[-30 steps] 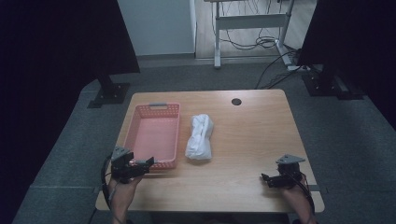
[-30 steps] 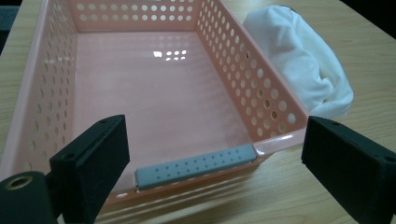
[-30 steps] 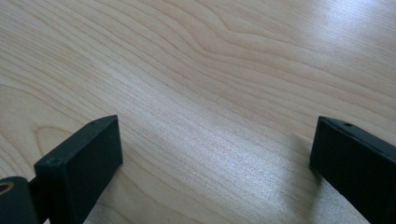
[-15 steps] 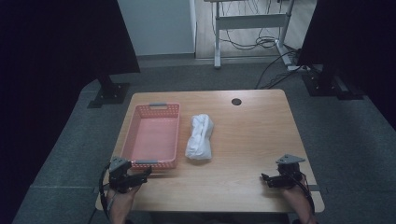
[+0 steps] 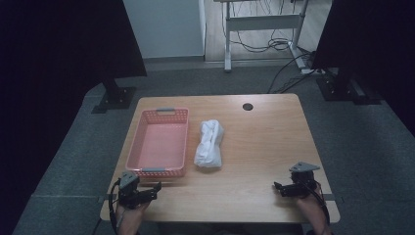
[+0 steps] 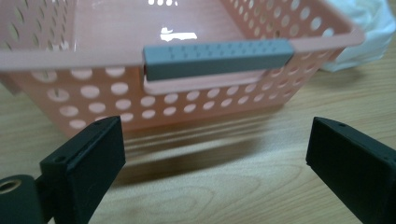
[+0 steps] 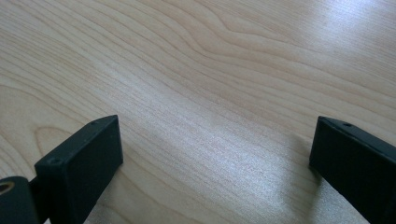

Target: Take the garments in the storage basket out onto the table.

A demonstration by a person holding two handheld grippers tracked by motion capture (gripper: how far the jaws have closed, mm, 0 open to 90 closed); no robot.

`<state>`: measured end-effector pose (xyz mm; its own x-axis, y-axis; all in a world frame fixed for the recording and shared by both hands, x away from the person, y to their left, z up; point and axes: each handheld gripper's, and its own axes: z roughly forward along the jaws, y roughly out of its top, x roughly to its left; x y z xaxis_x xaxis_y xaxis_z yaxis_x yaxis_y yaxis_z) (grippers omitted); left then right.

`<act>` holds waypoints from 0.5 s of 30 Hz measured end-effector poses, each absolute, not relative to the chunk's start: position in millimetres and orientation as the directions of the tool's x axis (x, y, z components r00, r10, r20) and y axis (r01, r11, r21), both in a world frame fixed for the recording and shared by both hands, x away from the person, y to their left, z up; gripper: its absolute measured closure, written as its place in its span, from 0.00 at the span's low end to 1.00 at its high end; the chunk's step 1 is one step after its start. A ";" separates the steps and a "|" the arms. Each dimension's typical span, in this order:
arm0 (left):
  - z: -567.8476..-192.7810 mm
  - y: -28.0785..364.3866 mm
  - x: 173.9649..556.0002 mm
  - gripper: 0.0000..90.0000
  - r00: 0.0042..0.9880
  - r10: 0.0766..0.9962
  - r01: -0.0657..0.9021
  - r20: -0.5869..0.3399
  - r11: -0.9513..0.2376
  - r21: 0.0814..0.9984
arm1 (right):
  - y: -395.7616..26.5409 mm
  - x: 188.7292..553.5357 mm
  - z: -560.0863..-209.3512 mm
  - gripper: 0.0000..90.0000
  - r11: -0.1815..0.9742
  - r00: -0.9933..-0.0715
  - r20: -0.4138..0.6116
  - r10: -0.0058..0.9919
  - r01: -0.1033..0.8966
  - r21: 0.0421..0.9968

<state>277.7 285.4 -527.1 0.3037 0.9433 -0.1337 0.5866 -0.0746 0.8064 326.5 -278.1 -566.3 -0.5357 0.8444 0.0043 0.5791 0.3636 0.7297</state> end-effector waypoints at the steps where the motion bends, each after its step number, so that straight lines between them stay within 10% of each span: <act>1: -528.8 285.4 277.5 0.05 0.303 0.944 0.589 -0.133 -0.075 0.805 | -278.1 326.5 -566.3 0.02 0.364 -0.536 0.004 0.844 0.579 0.730; 15: -549.5 281.4 275.0 0.05 0.277 0.957 0.619 -0.089 -0.107 0.778 | -278.1 326.5 -566.4 0.02 0.363 -0.536 0.004 0.845 0.579 0.730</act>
<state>275.0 281.4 -549.5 0.2765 0.9569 -0.0885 0.6191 -0.1069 0.7780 326.5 -278.1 -566.4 -0.5355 0.8445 0.0040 0.5786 0.3635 0.7301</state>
